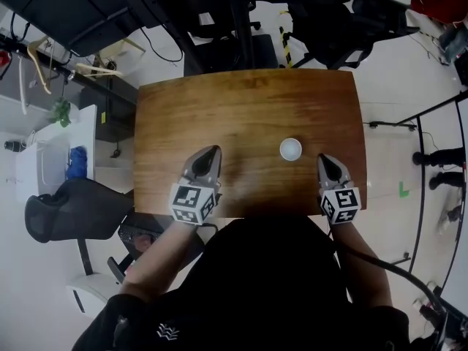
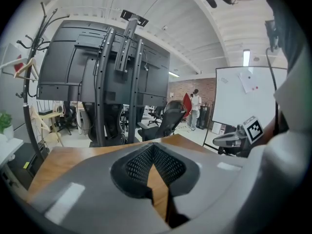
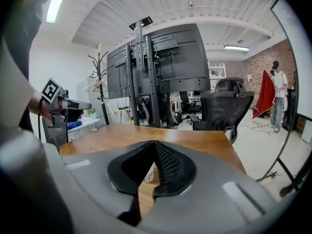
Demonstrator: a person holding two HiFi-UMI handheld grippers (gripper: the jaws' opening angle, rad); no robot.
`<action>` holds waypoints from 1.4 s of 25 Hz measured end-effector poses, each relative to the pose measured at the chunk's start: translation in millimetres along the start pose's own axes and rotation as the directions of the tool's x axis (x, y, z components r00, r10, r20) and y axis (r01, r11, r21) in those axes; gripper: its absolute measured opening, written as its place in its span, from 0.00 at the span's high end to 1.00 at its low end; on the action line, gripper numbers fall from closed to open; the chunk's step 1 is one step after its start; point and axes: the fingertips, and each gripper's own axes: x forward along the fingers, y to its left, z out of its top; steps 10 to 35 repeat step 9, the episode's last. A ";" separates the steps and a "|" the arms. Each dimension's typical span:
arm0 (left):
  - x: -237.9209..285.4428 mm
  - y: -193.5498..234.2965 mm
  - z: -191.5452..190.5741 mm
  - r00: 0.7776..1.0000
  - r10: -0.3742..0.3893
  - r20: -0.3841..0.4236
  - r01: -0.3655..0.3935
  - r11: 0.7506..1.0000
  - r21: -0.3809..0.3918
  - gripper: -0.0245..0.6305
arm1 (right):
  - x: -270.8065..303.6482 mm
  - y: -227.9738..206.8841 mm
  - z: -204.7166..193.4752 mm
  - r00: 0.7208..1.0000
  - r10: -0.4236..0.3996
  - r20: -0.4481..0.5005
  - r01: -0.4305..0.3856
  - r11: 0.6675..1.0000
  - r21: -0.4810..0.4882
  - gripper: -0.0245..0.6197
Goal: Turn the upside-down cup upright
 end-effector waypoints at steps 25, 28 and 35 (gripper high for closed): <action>5.4 -1.5 14.5 1.000 0.017 0.019 -0.017 1.000 0.002 0.96 | 5.9 -8.3 -1.9 1.000 0.024 -0.010 -0.024 1.000 0.001 0.96; 5.4 -1.5 14.5 1.000 0.017 0.019 -0.017 1.000 0.002 0.96 | 5.9 -8.3 -1.9 1.000 0.024 -0.010 -0.024 1.000 0.001 0.96; 5.4 -1.5 14.5 1.000 0.017 0.019 -0.017 1.000 0.002 0.96 | 5.9 -8.3 -1.9 1.000 0.024 -0.010 -0.024 1.000 0.001 0.96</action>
